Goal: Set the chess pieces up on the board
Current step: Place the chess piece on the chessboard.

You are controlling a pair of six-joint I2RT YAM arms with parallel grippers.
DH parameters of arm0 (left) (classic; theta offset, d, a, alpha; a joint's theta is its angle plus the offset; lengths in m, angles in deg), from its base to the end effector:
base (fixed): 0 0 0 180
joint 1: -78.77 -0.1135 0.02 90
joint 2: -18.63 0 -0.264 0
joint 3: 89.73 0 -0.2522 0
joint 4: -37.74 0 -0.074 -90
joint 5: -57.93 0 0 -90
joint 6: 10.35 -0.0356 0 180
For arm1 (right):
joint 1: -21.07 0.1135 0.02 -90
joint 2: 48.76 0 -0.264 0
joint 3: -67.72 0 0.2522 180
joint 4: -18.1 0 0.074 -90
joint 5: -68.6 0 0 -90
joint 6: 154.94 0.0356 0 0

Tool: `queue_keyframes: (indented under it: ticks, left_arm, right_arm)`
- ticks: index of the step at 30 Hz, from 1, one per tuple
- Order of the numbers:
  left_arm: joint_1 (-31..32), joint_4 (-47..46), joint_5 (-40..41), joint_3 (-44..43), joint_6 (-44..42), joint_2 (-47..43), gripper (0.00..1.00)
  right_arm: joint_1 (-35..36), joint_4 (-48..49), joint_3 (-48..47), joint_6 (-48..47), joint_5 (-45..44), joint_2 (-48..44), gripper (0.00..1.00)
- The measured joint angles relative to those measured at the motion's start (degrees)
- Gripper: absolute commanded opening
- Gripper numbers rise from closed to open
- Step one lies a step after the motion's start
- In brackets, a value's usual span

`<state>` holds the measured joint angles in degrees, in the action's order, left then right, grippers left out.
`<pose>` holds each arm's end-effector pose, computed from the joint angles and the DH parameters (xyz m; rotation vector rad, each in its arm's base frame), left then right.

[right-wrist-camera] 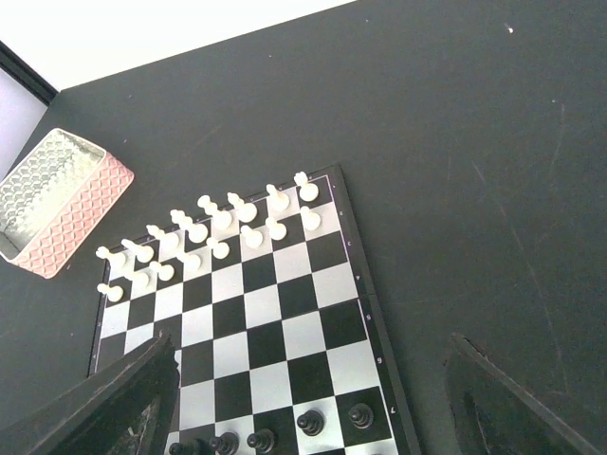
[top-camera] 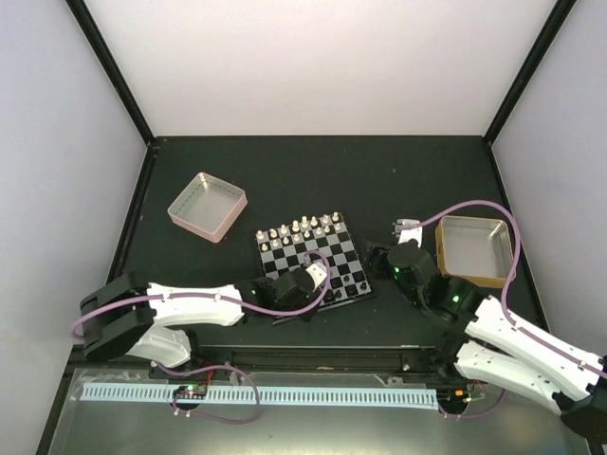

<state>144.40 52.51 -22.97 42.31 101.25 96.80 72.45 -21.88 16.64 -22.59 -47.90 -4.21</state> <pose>0.1128 -0.2355 0.1678 0.8305 2.2663 -0.5506 0.1190 0.1235 0.2690 0.1002 2.1221 0.4880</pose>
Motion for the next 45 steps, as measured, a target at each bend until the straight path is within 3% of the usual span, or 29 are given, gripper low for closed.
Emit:
queue_keyframes:
  ticks: [16, 27, 45]
  left_arm:
    - [1.2, -2.8, 5.2, 1.4, -1.1, 2.3, 0.06]
    - [1.3, -2.9, 4.7, 1.5, -2.0, 2.3, 0.07]
    - [1.3, -3.8, 3.3, 1.6, -2.3, 3.3, 0.17]
  right_arm:
    - [-0.4, 0.0, -0.1, 0.0, 0.1, 0.9, 0.78]
    - [-0.9, 0.0, -0.1, 0.0, 0.1, 0.9, 0.78]
    - [-1.1, 0.0, -0.1, 0.0, 0.3, 0.9, 0.79]
